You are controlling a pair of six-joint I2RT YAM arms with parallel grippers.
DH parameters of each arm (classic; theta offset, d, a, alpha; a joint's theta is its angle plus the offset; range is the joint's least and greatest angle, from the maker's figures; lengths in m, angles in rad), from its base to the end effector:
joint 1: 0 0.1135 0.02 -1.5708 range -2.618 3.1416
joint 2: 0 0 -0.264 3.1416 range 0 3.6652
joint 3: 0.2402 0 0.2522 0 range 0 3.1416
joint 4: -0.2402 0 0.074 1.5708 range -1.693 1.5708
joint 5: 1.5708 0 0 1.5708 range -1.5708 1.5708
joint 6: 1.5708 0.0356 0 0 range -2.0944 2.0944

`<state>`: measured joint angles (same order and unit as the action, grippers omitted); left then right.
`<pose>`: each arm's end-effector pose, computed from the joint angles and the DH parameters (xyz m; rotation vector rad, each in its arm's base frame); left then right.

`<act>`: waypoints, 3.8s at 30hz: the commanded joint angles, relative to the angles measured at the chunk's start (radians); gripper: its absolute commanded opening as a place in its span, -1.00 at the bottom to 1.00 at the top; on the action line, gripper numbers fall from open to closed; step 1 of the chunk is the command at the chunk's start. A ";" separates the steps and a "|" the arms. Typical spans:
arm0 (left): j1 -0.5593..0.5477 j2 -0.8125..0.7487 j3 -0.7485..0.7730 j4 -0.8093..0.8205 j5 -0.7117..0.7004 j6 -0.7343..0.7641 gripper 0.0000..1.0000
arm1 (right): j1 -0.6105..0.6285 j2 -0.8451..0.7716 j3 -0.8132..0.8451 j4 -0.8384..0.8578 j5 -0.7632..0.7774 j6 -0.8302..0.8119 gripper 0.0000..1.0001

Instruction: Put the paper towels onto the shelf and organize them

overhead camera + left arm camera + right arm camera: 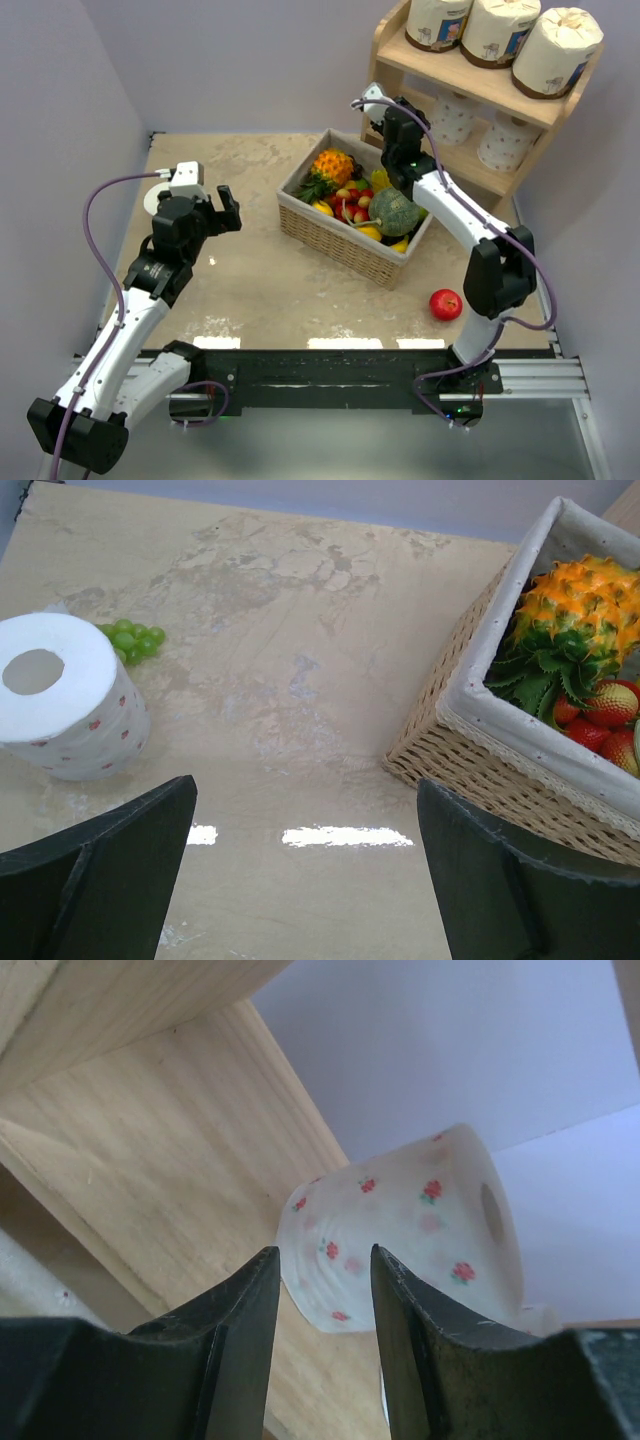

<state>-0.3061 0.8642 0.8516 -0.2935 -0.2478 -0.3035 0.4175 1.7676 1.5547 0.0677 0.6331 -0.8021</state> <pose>0.1912 -0.0513 0.3385 -0.1676 1.8640 -0.1884 0.3974 0.1532 0.3644 -0.5759 1.6605 -0.8231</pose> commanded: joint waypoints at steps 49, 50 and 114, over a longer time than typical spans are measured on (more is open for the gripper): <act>0.001 0.082 0.003 0.002 -0.191 -0.026 0.89 | -0.049 -0.241 -0.038 -0.275 -0.152 0.410 -0.03; 0.001 0.091 0.009 -0.007 -0.212 -0.026 0.89 | -0.046 -0.281 -0.042 -0.313 -0.189 0.432 -0.03; 0.358 0.955 0.626 -0.205 -0.111 0.155 0.16 | -0.022 -0.571 -0.305 -0.262 -0.653 0.882 0.16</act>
<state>0.0521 1.8389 1.4567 -0.5175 -0.3676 -0.1593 0.3923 1.1919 1.2129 -0.2047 -0.0181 0.0860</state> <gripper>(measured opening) 0.605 0.576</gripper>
